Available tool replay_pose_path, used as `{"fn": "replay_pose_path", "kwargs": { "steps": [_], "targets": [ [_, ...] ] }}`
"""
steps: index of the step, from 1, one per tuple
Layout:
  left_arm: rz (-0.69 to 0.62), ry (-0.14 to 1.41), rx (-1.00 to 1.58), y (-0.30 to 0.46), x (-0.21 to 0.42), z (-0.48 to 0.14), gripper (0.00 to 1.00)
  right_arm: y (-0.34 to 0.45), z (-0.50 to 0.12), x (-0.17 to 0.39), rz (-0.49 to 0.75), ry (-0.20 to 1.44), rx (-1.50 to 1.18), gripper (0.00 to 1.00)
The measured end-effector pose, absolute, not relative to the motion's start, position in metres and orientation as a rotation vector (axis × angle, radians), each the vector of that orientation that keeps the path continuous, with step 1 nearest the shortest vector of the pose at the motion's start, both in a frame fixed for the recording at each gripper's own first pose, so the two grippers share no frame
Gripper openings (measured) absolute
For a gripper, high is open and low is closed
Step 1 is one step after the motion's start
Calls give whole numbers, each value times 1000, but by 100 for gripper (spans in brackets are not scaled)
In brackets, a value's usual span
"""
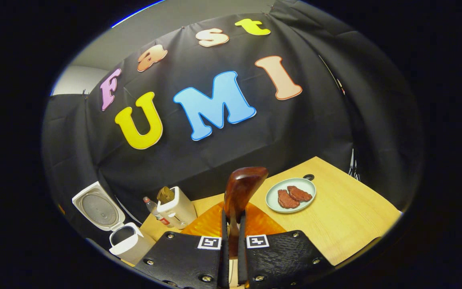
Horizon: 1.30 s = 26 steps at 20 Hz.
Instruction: Close the left gripper, press the button to open the rice cooker; take a wooden spoon from the chopstick holder with the right hand, scoop a spoonful of rice and pour it into the rice cooker, then put the wooden spoon back into the chopstick holder.
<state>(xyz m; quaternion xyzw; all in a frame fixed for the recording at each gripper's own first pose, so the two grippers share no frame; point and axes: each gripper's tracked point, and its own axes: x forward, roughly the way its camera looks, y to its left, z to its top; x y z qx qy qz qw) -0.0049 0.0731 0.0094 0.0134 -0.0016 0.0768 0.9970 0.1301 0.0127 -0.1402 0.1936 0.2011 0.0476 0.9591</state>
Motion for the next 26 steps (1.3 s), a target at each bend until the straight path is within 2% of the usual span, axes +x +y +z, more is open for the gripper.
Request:
{"fn": "replay_pose_path", "kwargs": {
  "steps": [8, 11, 12, 13, 16, 22, 23, 24, 25, 26],
  "targets": [
    [127, 7, 58, 51, -2, 14, 96, -34, -194, 112, 17, 463, 320, 8],
    [128, 16, 61, 47, -2, 12, 99, -42, -212, 108, -7, 491, 331, 8],
    [130, 17, 62, 47, -2, 13, 96, -44, -217, 107, -13, 496, 337, 9],
    [130, 19, 62, 46, -3, 12, 99, -45, -223, 106, -13, 509, 343, 9],
    [134, 25, 76, 45, -4, 11, 96, -42, -242, 103, 4, 563, 379, 8],
    [136, 28, 74, 39, -3, 9, 99, -44, -263, 95, 27, 621, 457, 15],
    [135, 30, 69, 40, -2, 8, 99, -49, -259, 96, 25, 608, 451, 19],
    [133, 27, 63, 39, 0, 10, 99, -55, -262, 98, 6, 600, 423, 37],
    [131, 25, 57, 38, 2, 10, 96, -63, -261, 94, -12, 594, 389, 44],
    [128, 23, 53, 37, 4, 10, 96, -71, -257, 92, -32, 579, 355, 63]
  ]
}}
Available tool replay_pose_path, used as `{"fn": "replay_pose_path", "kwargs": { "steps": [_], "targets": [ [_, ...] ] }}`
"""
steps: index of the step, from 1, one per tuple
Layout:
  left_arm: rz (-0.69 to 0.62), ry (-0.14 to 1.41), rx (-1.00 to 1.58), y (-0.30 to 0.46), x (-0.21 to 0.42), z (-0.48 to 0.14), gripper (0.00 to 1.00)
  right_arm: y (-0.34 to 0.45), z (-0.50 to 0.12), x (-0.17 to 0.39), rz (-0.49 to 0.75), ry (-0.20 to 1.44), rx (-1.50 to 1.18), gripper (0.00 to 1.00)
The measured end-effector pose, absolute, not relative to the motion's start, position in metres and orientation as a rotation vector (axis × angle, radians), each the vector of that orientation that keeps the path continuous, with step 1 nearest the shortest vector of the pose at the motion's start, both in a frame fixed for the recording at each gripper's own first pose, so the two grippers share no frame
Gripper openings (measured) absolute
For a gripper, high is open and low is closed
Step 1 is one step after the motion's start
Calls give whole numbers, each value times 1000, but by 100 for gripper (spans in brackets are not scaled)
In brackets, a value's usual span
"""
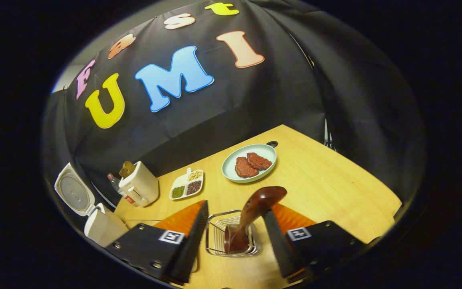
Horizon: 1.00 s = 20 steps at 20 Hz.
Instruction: Close the left gripper, press the button to open the rice cooker; take a wooden spoon from the chopstick holder with the right hand, scoop a spoonful of rice and pour it into the rice cooker, then put the wooden spoon back into the chopstick holder.
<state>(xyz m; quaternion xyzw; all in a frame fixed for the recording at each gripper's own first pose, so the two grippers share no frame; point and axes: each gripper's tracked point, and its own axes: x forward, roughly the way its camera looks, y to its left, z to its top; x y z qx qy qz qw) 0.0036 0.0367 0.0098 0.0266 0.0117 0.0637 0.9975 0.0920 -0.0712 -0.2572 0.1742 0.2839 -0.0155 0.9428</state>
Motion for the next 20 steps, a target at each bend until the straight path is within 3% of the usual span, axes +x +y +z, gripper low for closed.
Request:
{"fn": "replay_pose_path", "kwargs": {
  "steps": [2, 14, 20],
  "targets": [
    [122, 20, 51, 35, 8, 10, 96, -87, -246, 89, -78, 542, 276, 100],
    [231, 11, 77, 97, 65, 19, 97, -102, -128, 62, -98, 313, 82, 100],
    [333, -33, 133, 154, 116, 50, 96, -88, -107, 39, -89, 276, 3, 100]
  ]
}}
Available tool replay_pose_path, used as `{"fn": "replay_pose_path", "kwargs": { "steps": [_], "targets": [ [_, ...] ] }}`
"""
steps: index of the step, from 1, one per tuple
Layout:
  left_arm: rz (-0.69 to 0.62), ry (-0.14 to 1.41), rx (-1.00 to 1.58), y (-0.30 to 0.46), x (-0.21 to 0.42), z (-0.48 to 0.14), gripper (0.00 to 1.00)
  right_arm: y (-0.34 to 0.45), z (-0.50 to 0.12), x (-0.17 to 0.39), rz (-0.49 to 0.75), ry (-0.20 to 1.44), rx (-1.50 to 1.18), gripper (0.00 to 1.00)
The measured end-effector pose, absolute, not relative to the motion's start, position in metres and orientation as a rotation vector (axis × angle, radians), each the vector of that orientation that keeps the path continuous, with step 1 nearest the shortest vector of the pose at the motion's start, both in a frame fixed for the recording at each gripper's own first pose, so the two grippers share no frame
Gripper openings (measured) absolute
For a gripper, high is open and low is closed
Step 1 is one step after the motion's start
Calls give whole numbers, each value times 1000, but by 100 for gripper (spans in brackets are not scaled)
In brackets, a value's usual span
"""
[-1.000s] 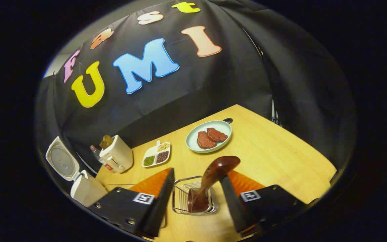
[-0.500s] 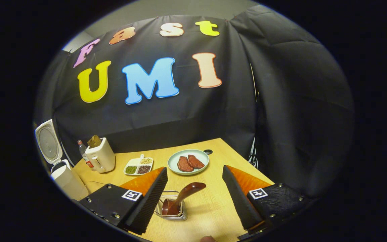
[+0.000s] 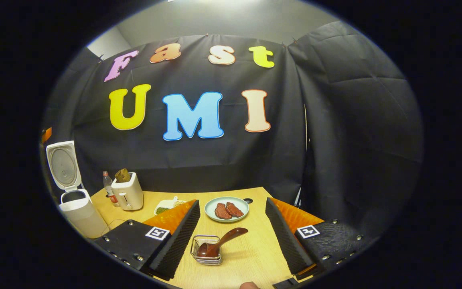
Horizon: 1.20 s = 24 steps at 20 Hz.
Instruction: Close the left gripper, press the button to open the rice cooker; take a wooden spoon from the chopstick holder with the right hand, scoop a spoonful of rice and pour it into the rice cooker, then put the wooden spoon back into the chopstick holder.
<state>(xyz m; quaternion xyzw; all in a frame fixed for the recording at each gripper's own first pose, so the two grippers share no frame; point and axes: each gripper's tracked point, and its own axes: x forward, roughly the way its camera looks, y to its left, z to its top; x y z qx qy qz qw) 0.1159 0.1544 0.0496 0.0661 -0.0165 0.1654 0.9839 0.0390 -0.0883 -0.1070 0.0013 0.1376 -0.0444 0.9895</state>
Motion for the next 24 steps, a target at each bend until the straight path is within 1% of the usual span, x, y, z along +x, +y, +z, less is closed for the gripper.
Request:
{"fn": "replay_pose_path", "kwargs": {
  "steps": [1, 2, 3, 4, 6, 9, 10, 11, 12, 14, 15, 16, 17, 18, 19, 20, 24],
  "targets": [
    [341, -41, 136, 162, 124, 53, 96, -87, -108, 35, -98, 283, 0, 100],
    [349, -47, 140, 170, 132, 58, 98, -84, -108, 31, -102, 288, 8, 96],
    [357, -51, 141, 177, 139, 61, 99, -76, -108, 28, -96, 290, 21, 100],
    [363, -56, 141, 182, 146, 64, 100, -70, -107, 25, -92, 287, 25, 100],
    [373, -51, 144, 194, 161, 65, 96, -64, -105, 16, -92, 278, 5, 100],
    [400, -17, 119, 217, 184, 59, 96, -57, -106, 4, -100, 277, -20, 100],
    [408, -8, 108, 226, 191, 56, 99, -56, -107, -1, -107, 279, -20, 100],
    [422, -1, 104, 235, 200, 56, 96, -55, -108, -5, -114, 281, -16, 96],
    [436, 8, 106, 244, 208, 55, 98, -54, -111, -8, -120, 289, -13, 100],
    [457, 25, 113, 264, 226, 50, 98, -56, -115, -15, -139, 302, -16, 100],
    [465, 38, 114, 273, 234, 46, 96, -56, -118, -18, -147, 309, -19, 96],
    [478, 49, 114, 282, 241, 41, 98, -56, -120, -19, -157, 315, -21, 100],
    [486, 67, 110, 289, 250, 35, 98, -56, -122, -22, -166, 325, -24, 100],
    [487, 82, 105, 293, 259, 30, 98, -53, -126, -24, -170, 336, -27, 96],
    [488, 106, 104, 298, 268, 21, 99, -50, -128, -26, -170, 343, -33, 96],
    [491, 130, 106, 302, 276, 12, 98, -47, -129, -27, -166, 347, -40, 100],
    [506, 230, 86, 318, 287, -24, 98, -36, -128, -25, -148, 344, -82, 100]
  ]
}}
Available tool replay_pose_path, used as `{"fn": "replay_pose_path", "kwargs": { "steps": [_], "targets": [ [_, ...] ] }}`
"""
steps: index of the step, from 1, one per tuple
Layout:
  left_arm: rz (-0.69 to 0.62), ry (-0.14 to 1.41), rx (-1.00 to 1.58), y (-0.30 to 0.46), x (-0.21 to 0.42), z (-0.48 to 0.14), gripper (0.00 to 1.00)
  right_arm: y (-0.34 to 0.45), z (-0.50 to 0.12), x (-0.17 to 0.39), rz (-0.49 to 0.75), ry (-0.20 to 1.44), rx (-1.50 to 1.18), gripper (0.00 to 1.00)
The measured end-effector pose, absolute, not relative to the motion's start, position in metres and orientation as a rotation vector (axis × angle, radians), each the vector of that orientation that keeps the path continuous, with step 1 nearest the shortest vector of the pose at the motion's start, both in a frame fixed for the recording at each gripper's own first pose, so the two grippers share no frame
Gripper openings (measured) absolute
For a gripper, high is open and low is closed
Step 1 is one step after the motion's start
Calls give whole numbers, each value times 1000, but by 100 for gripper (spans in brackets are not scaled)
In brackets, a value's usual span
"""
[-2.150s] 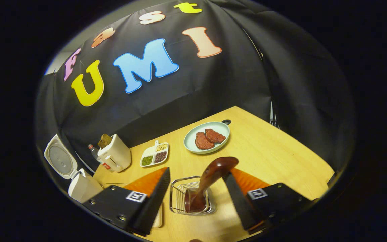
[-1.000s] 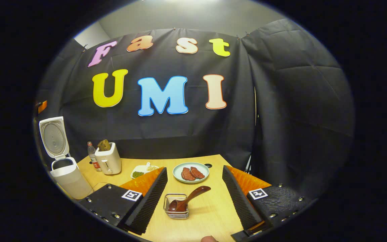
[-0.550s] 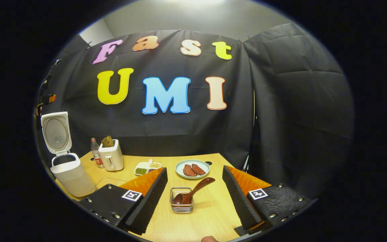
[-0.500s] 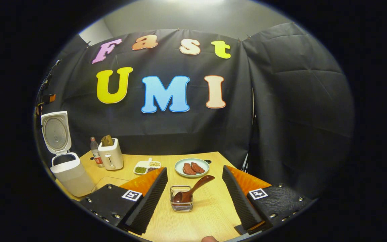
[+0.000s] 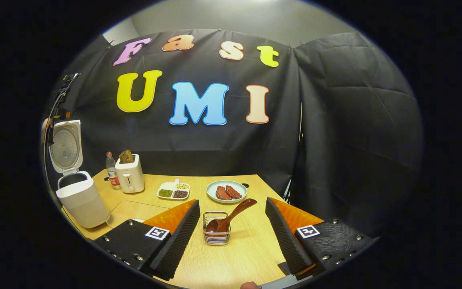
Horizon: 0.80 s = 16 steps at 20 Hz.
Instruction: Close the left gripper, press the button to open the rice cooker; take a wooden spoon from the chopstick holder with the right hand, scoop a spoonful of rice and pour it into the rice cooker, then put the wooden spoon back into the chopstick holder.
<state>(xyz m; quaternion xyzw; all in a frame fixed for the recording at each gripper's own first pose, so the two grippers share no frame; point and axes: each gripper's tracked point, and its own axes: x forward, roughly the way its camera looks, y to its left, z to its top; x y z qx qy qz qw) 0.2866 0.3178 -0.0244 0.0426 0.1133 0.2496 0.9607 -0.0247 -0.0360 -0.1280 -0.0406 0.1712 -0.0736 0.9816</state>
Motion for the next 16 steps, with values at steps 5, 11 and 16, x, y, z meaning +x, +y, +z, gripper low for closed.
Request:
{"fn": "replay_pose_path", "kwargs": {
  "steps": [5, 11, 16],
  "targets": [
    [511, 254, -29, 323, 285, -32, 99, -27, -130, -20, -104, 345, -86, 98],
    [504, 277, -42, 301, 268, -37, 94, -36, -132, -14, -78, 340, -49, 97],
    [496, 283, -33, 276, 250, -39, 94, -47, -139, -13, -58, 349, -33, 98]
  ]
}}
